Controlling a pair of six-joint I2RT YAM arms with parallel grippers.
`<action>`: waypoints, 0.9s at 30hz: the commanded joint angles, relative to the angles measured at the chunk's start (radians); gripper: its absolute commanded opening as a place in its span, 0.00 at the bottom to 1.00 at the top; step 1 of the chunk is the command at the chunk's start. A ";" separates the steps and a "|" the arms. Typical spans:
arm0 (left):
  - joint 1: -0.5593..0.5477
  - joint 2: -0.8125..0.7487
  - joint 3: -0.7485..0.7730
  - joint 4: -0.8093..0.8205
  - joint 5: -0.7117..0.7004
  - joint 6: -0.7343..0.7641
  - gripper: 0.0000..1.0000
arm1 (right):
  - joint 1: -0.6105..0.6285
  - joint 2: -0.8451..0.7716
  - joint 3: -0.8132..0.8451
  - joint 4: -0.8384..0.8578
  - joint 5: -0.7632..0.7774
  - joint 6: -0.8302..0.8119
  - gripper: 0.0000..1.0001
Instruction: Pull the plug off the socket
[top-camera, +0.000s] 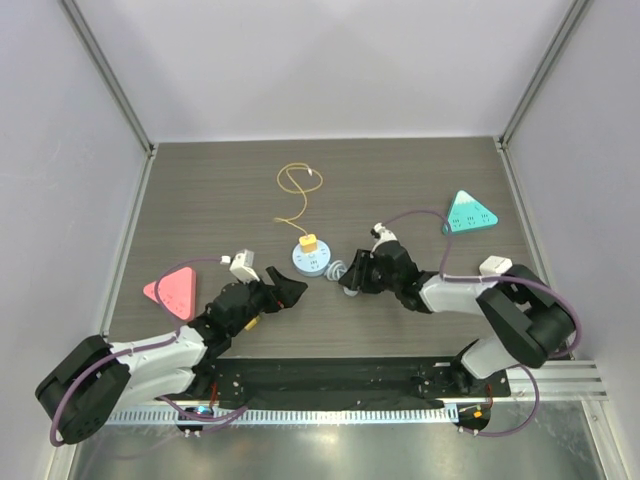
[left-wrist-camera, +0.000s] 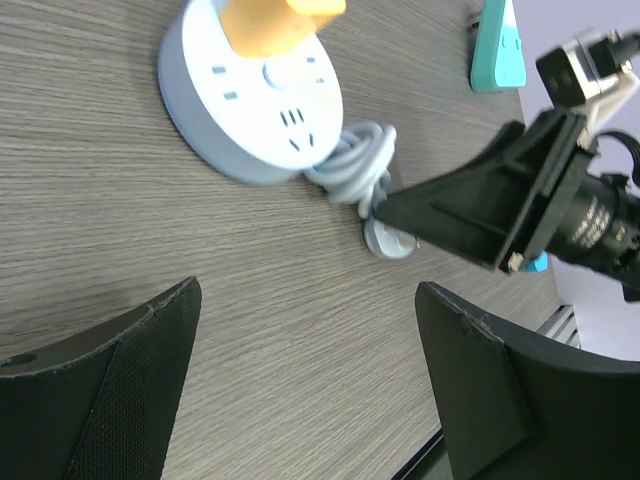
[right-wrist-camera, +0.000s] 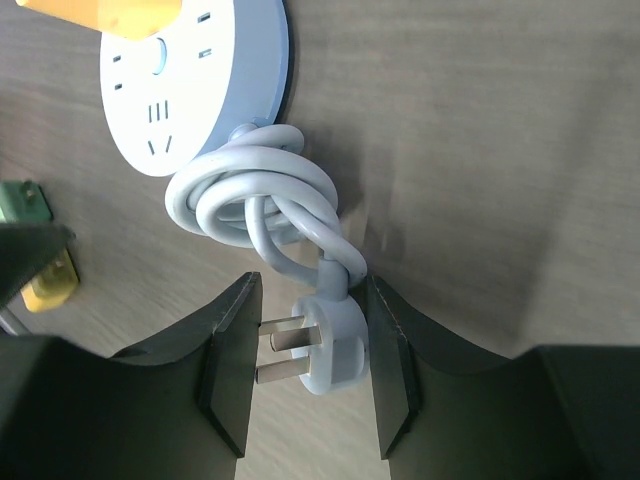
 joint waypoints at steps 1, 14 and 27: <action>-0.001 -0.008 0.024 0.039 0.004 0.026 0.88 | 0.045 -0.094 -0.057 -0.020 0.088 0.018 0.26; -0.001 -0.082 0.024 -0.098 -0.099 -0.031 0.87 | 0.094 -0.280 -0.244 -0.014 0.134 0.117 0.31; -0.003 0.125 0.375 -0.357 0.006 0.249 0.78 | 0.114 -0.335 -0.225 -0.175 0.105 0.055 0.58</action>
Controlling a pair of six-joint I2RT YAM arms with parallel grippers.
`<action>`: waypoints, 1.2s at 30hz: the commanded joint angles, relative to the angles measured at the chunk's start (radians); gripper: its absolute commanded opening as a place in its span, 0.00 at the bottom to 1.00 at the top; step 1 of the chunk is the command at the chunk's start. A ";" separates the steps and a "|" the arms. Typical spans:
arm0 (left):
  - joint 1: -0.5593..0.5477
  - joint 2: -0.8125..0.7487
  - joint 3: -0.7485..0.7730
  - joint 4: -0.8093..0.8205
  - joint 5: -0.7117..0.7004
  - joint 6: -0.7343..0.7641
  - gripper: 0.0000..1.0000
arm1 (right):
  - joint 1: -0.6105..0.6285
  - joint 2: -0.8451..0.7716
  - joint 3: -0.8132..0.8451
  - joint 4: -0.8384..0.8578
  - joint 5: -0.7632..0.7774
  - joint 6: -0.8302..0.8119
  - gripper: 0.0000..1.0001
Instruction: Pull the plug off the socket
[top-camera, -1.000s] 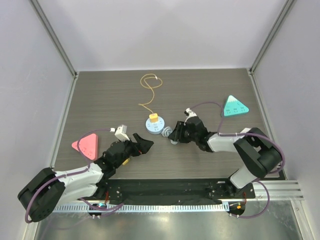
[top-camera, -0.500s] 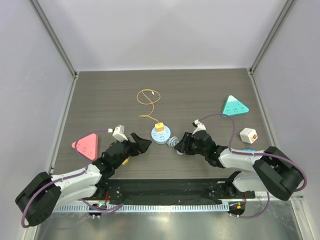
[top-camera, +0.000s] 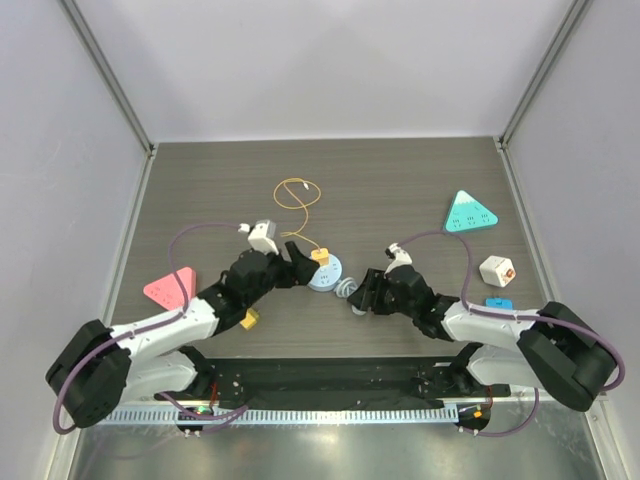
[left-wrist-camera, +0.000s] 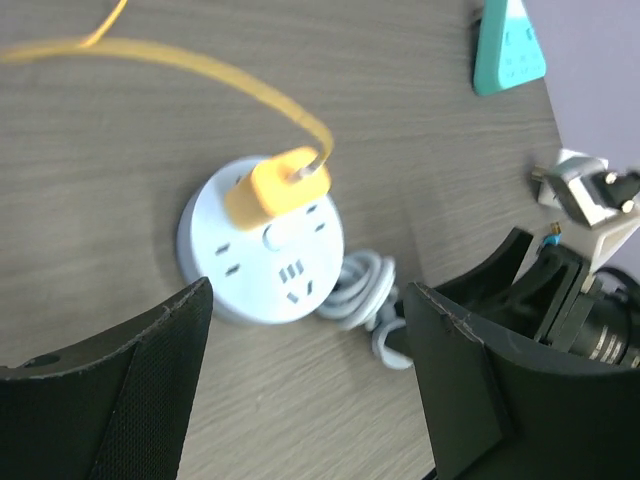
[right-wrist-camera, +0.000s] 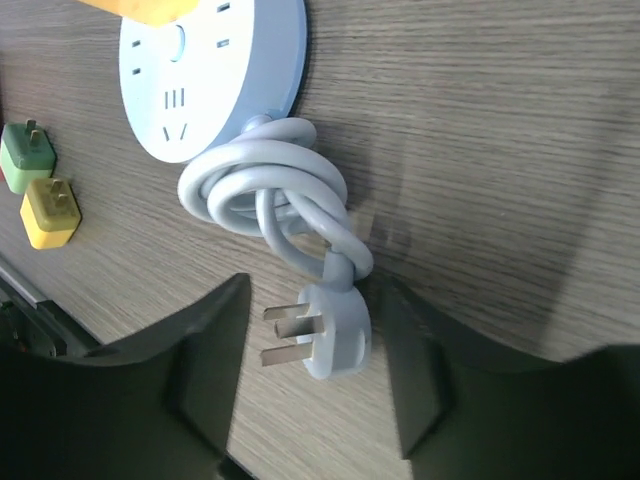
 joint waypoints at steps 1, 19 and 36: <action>-0.001 0.047 0.100 -0.100 -0.006 0.126 0.78 | 0.008 -0.050 0.042 -0.164 0.066 -0.067 0.62; -0.201 0.385 0.478 -0.440 -0.408 0.087 0.81 | 0.008 0.004 0.227 -0.228 0.106 -0.242 0.78; -0.224 0.595 0.646 -0.479 -0.471 0.097 0.60 | 0.008 -0.059 0.151 -0.170 0.097 -0.244 0.65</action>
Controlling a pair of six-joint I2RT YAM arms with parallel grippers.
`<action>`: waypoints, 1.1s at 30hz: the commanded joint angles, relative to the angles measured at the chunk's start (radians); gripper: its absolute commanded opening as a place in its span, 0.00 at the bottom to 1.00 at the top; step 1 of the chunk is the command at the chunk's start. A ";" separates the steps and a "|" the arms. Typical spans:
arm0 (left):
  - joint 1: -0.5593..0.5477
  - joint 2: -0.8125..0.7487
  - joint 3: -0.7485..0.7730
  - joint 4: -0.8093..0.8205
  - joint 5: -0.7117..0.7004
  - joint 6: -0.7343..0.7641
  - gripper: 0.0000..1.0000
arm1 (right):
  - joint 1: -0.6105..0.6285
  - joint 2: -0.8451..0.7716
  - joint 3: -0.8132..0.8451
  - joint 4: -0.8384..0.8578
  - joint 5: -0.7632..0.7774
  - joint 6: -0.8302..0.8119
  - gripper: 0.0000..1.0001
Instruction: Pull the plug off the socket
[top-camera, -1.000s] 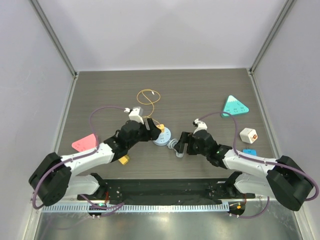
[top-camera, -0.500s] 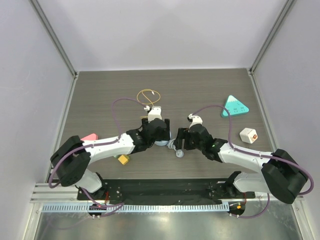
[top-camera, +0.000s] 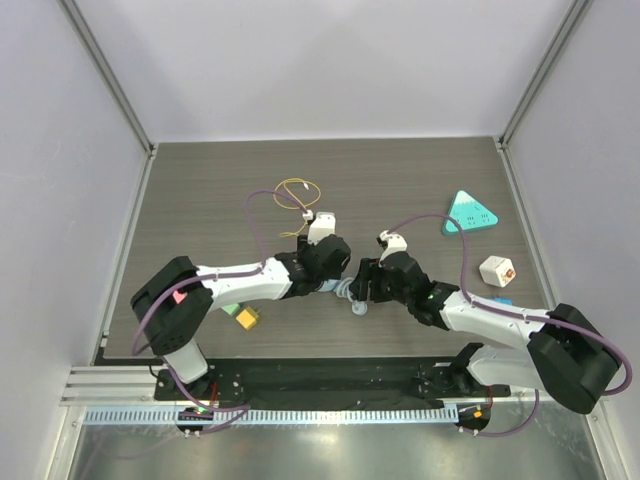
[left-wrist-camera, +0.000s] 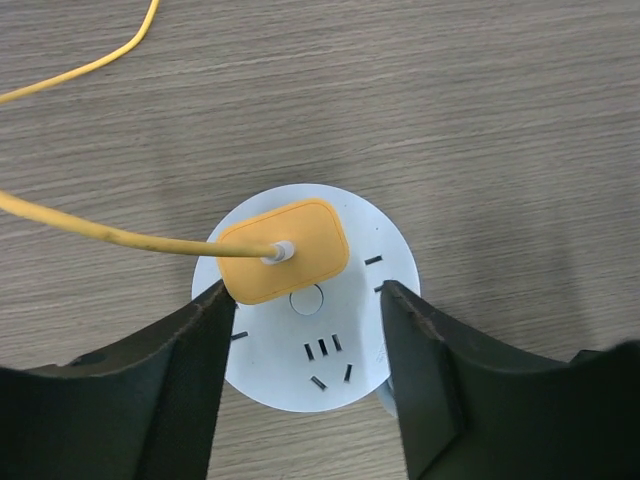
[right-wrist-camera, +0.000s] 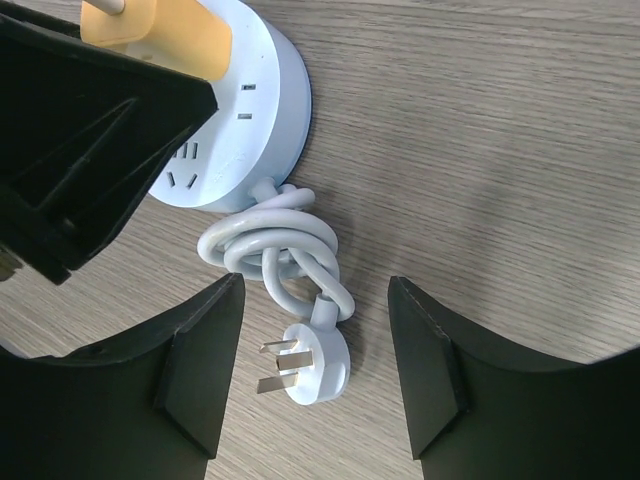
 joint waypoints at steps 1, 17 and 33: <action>-0.005 0.015 0.038 0.027 -0.030 0.003 0.58 | 0.004 -0.021 -0.009 0.048 0.000 -0.017 0.64; 0.010 0.060 0.063 0.063 -0.069 0.046 0.64 | 0.004 0.013 0.006 0.044 -0.011 -0.017 0.64; 0.047 0.067 0.058 0.135 -0.019 0.136 0.47 | -0.008 0.049 0.057 0.028 -0.037 -0.043 0.68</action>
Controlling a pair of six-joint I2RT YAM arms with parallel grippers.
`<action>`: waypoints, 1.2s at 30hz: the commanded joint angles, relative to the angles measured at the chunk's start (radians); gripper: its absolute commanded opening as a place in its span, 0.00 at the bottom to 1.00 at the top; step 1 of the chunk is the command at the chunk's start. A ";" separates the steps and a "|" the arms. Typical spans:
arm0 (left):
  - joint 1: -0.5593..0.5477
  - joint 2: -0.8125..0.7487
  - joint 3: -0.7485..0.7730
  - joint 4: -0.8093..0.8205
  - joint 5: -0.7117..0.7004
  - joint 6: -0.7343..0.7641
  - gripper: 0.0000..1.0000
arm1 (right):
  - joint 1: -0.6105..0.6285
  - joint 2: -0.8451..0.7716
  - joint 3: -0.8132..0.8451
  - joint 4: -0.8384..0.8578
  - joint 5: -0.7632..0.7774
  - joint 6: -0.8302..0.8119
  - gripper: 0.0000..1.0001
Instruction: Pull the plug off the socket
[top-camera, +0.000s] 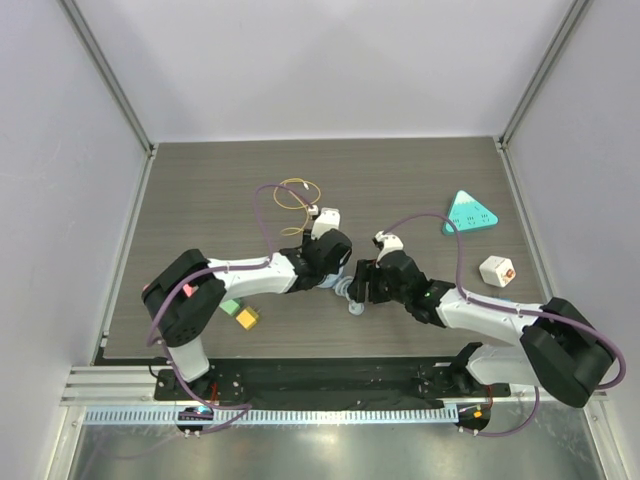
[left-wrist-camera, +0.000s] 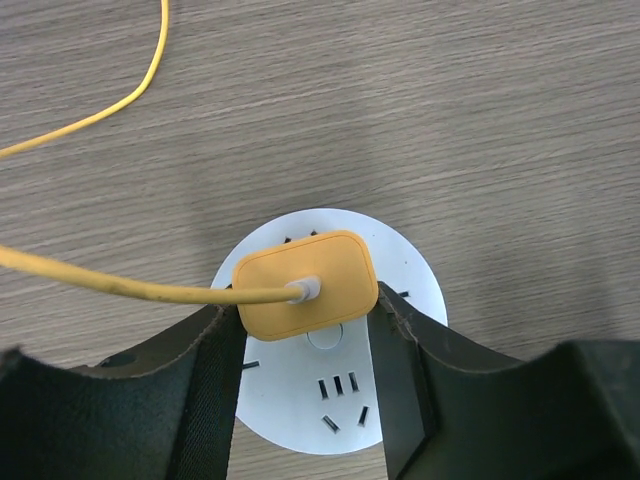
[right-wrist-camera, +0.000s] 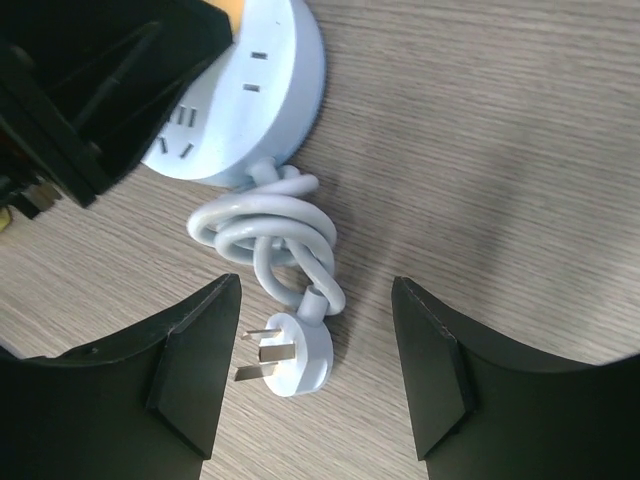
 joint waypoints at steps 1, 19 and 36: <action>0.008 -0.011 0.024 0.080 -0.016 0.037 0.51 | -0.009 0.008 0.055 0.026 -0.015 -0.023 0.68; 0.037 0.021 0.019 0.153 0.013 0.067 0.21 | -0.098 0.069 0.082 0.043 -0.081 -0.049 0.68; 0.037 -0.166 -0.272 0.514 0.136 0.122 0.00 | -0.267 0.239 0.190 0.207 -0.379 0.013 0.70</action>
